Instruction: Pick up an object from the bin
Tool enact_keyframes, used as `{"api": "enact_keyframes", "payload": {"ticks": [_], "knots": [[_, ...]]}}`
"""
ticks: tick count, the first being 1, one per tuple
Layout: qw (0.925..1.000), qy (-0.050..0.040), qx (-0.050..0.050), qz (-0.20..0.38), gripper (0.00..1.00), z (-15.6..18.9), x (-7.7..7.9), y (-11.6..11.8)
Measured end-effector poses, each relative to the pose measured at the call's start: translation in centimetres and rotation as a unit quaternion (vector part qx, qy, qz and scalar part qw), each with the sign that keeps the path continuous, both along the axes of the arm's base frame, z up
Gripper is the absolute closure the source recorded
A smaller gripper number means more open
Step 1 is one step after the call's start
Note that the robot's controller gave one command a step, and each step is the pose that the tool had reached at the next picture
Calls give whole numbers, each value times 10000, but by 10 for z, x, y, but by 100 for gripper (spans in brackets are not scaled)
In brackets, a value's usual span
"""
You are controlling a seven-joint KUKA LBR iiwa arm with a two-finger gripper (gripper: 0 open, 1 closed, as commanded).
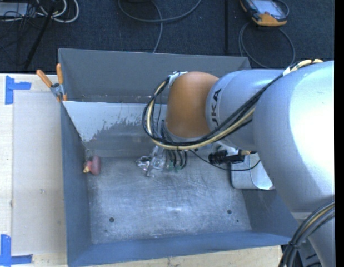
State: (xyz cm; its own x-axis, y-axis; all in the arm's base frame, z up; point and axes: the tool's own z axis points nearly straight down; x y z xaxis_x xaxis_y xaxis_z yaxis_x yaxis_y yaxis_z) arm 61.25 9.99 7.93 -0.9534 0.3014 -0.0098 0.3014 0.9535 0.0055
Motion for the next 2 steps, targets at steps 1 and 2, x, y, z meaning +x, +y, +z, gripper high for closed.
{"api": "enact_keyframes", "payload": {"ticks": [1, 2], "knots": [[10000, 17, -4, -29, 100, 103, -4, -1], [9953, 31, -17, 963, 100, 157, -5, -12]]}}
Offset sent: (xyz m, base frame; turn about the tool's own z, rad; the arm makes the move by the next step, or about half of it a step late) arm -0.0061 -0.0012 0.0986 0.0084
